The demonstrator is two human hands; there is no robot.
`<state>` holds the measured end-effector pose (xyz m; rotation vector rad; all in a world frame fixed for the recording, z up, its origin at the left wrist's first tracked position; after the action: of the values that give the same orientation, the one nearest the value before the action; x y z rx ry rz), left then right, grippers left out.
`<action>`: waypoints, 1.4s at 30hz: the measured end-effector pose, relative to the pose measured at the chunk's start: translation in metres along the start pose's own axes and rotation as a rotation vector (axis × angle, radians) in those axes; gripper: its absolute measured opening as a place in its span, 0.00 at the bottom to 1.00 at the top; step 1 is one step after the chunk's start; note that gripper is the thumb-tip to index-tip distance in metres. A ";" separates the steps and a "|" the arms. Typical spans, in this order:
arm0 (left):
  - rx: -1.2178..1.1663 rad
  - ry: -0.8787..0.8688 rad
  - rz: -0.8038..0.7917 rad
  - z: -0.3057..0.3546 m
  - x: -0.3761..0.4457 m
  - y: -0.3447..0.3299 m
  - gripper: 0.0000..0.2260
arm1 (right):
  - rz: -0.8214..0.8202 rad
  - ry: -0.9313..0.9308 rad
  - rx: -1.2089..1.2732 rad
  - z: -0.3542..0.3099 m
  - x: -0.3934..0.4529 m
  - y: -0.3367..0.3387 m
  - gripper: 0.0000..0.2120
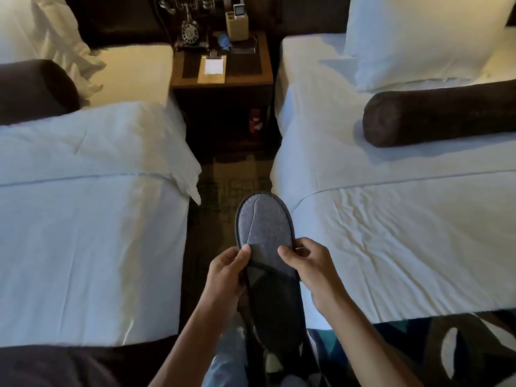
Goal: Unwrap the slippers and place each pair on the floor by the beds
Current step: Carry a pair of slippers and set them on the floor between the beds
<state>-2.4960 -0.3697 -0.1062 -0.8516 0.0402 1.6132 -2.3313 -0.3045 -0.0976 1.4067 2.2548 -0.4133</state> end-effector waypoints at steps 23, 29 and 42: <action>-0.011 -0.007 0.103 -0.200 0.493 0.242 0.07 | 0.119 -0.002 -0.191 0.266 0.502 0.034 0.16; -0.198 0.003 0.159 -0.306 0.572 0.306 0.08 | 0.121 -0.015 -0.194 0.374 0.591 0.031 0.10; -0.269 -0.137 0.146 -0.392 0.677 0.362 0.10 | 0.180 0.123 -0.270 0.484 0.675 0.018 0.23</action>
<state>-2.6021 -0.0767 -0.9100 -0.9579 -0.2203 1.8376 -2.4681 -0.0090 -0.8621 1.5070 2.1562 0.0361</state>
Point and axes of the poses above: each hand's wrist, its own x-axis towards the middle knuckle, its own y-axis out of the back of the hand, z = x × y, the point moved 7 cm from there along x, towards the middle knuckle, and after that the axes turned 14 degrees about -z, right-handed, at the moved point
